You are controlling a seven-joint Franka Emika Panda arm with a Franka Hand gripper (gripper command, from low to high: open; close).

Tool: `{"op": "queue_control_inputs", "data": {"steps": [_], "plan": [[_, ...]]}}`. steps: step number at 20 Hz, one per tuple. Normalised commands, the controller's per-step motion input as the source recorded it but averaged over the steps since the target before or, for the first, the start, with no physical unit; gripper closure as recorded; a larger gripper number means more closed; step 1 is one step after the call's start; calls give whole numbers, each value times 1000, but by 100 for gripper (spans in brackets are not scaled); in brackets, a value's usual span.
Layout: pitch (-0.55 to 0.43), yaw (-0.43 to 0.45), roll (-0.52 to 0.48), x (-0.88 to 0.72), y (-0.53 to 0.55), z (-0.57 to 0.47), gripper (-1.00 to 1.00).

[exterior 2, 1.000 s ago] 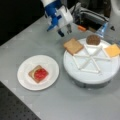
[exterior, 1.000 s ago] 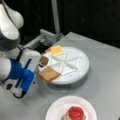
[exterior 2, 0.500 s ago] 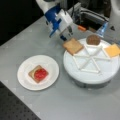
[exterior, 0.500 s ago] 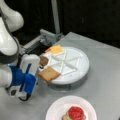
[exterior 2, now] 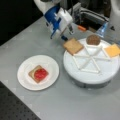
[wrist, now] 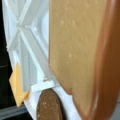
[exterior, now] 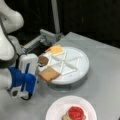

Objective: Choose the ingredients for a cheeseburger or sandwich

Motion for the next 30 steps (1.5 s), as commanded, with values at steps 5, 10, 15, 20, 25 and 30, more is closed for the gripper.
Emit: {"op": "queue_control_inputs", "data": {"steps": [5,10,15,20,25,30], "plan": [[-100,125,339,290,-176,-150,-100],[-77,137,288,256,-190,-92,-100],[-67,127,252,238,-175,-50,-100],[-74,106,237,228,-135,-59,-100],[-71,86,226,221,-105,-53,-100],[-65,65,216,207,-119,-37,-100]]}}
